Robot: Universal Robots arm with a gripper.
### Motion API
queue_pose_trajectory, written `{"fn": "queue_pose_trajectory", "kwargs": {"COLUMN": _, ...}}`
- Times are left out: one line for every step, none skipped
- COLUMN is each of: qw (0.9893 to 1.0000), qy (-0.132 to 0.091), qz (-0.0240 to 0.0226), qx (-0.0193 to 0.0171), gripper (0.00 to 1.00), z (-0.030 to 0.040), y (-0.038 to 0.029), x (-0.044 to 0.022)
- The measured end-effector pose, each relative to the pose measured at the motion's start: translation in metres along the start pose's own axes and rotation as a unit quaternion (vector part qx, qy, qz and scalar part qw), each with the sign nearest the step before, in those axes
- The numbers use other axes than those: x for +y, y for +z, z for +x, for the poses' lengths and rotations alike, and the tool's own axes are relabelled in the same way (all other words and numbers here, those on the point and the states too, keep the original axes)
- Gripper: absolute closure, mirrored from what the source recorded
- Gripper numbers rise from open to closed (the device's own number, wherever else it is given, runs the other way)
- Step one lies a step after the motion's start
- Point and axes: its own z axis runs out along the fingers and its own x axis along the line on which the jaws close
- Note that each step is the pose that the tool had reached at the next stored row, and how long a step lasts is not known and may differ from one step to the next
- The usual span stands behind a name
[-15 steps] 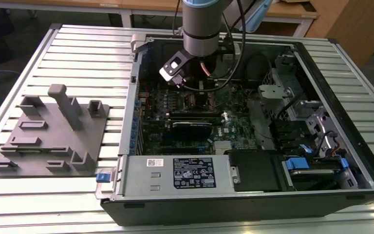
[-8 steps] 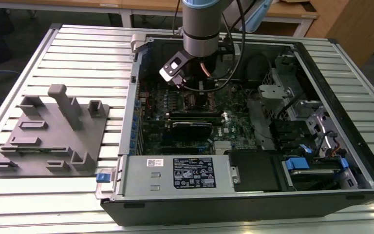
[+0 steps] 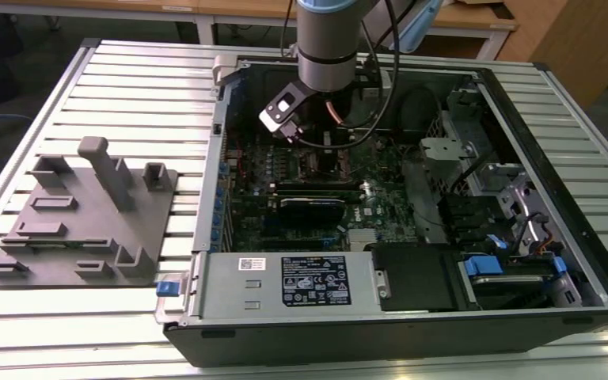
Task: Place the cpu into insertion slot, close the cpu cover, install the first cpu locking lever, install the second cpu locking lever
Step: 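Place the cpu into insertion slot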
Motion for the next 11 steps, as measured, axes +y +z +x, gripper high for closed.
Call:
{"fn": "queue_pose_trajectory", "kwargs": {"qw": 1.0000, "qy": 0.000, "qz": 0.0000, "qx": -0.0001, "gripper": 0.46, "z": -0.0003, "y": 0.0002, "x": 0.0000}}
{"fn": "queue_pose_trajectory", "kwargs": {"qw": 1.0000, "qy": 0.000, "qz": 0.0000, "qx": 0.0000, "gripper": 0.46, "z": -0.0004, "y": 0.0004, "x": -0.0001}}
{"fn": "queue_pose_trajectory", "kwargs": {"qw": 1.0000, "qy": 0.000, "qz": 0.0001, "qx": -0.0001, "gripper": 0.46, "z": -0.0004, "y": 0.0004, "x": -0.0001}}
{"fn": "queue_pose_trajectory", "kwargs": {"qw": 1.0000, "qy": 0.000, "qz": 0.0001, "qx": -0.0002, "gripper": 0.46, "z": -0.0005, "y": 0.0005, "x": -0.0001}}
{"fn": "queue_pose_trajectory", "kwargs": {"qw": 1.0000, "qy": 0.000, "qz": 0.0001, "qx": -0.0002, "gripper": 0.46, "z": -0.0005, "y": 0.0007, "x": -0.0002}}
{"fn": "queue_pose_trajectory", "kwargs": {"qw": 1.0000, "qy": 0.000, "qz": 0.0000, "qx": -0.0001, "gripper": 0.46, "z": -0.0005, "y": 0.0010, "x": -0.0002}}
{"fn": "queue_pose_trajectory", "kwargs": {"qw": 1.0000, "qy": 0.000, "qz": 0.0000, "qx": -0.0001, "gripper": 0.46, "z": -0.0005, "y": 0.0014, "x": -0.0003}}
{"fn": "queue_pose_trajectory", "kwargs": {"qw": 1.0000, "qy": 0.000, "qz": 0.0001, "qx": -0.0002, "gripper": 0.46, "z": -0.0005, "y": 0.0014, "x": -0.0003}}
{"fn": "queue_pose_trajectory", "kwargs": {"qw": 1.0000, "qy": 0.000, "qz": 0.0001, "qx": -0.0001, "gripper": 0.46, "z": -0.0005, "y": 0.0014, "x": -0.0003}}
{"fn": "queue_pose_trajectory", "kwargs": {"qw": 1.0000, "qy": 0.000, "qz": 0.0001, "qx": -0.0001, "gripper": 0.46, "z": -0.0005, "y": 0.0014, "x": -0.0003}}
{"fn": "queue_pose_trajectory", "kwargs": {"qw": 1.0000, "qy": 0.000, "qz": 0.0001, "qx": -0.0002, "gripper": 0.46, "z": -0.0005, "y": 0.0014, "x": -0.0003}}
